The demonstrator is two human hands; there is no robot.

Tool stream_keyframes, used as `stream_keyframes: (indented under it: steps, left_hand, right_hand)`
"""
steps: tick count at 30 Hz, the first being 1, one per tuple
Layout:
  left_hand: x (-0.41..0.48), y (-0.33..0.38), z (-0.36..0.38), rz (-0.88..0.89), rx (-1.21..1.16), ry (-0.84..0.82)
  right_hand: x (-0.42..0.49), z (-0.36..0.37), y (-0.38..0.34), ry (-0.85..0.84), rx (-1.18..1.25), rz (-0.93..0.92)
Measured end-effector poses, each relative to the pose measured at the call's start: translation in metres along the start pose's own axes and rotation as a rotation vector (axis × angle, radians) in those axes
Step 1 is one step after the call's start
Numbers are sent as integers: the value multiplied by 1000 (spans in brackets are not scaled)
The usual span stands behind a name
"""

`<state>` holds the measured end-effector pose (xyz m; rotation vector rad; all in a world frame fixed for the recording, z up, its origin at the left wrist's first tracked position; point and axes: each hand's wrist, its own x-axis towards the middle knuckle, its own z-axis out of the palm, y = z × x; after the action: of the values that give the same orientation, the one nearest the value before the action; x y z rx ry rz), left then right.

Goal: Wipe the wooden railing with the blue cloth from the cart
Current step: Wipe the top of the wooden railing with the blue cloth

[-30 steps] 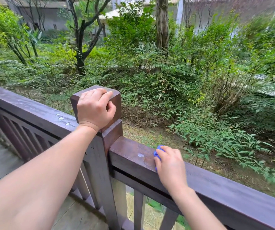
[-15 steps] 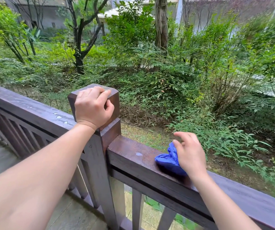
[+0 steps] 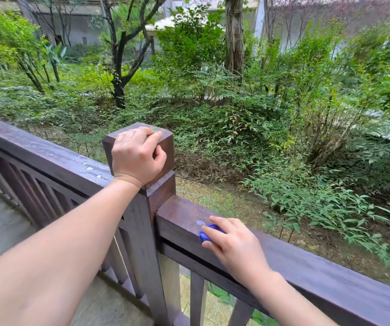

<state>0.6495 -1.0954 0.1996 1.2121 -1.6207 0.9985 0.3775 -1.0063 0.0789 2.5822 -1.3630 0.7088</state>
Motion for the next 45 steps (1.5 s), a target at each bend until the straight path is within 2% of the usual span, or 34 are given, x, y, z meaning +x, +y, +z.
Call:
stream_keyframes:
  steps: [1, 4, 5, 6, 10, 11, 14, 15, 20, 25, 27, 30, 31, 34, 37, 41, 45]
  left_hand:
    - [0, 0, -1, -3, -4, -5]
    - [0, 1, -1, -7, 5, -7]
    - [0, 2, -1, -7, 9, -6]
    - [-1, 1, -1, -4, 14, -2]
    - [-2, -1, 3, 7, 17, 9]
    - [-2, -2, 4, 11, 15, 15]
    - [-2, 0, 3, 14, 12, 29]
    - [-2, 0, 3, 13, 12, 33]
    - [-1, -2, 3, 8, 6, 25]
    - [-1, -1, 2, 6, -2, 15]
    - [0, -1, 1, 3, -1, 8]
    - [0, 0, 1, 5, 5, 11]
    - [0, 0, 1, 7, 5, 10]
    - [0, -1, 1, 5, 7, 4]
    - [-1, -1, 1, -1, 6, -3]
    - [-1, -3, 1, 9, -13, -7]
    - [-2, -5, 1, 30, -26, -3]
  right_hand:
    - [6, -1, 3, -14, -5, 18]
    - [35, -2, 10, -52, 20, 270]
    - [38, 0, 3, -50, 19, 299]
    - [38, 2, -5, -33, 33, 279]
    - [19, 11, -11, -63, 79, -18]
    - [26, 11, -5, -72, 77, -2]
    - [51, 12, -4, -60, 78, 215]
    - [54, 13, -11, -42, 60, 219]
    - [27, 19, -17, -97, 97, -36]
    - [78, 21, -12, -81, 45, 292]
    - [89, 28, -36, -131, 48, 241]
    - [67, 37, -50, -171, 108, -16]
    - [64, 35, -42, -173, 133, -41]
    - [83, 33, -14, -139, 123, 109]
    - [110, 42, -21, -121, 88, 262]
    - [108, 55, -37, -66, 65, 221]
    - [88, 46, -37, -85, 61, 119]
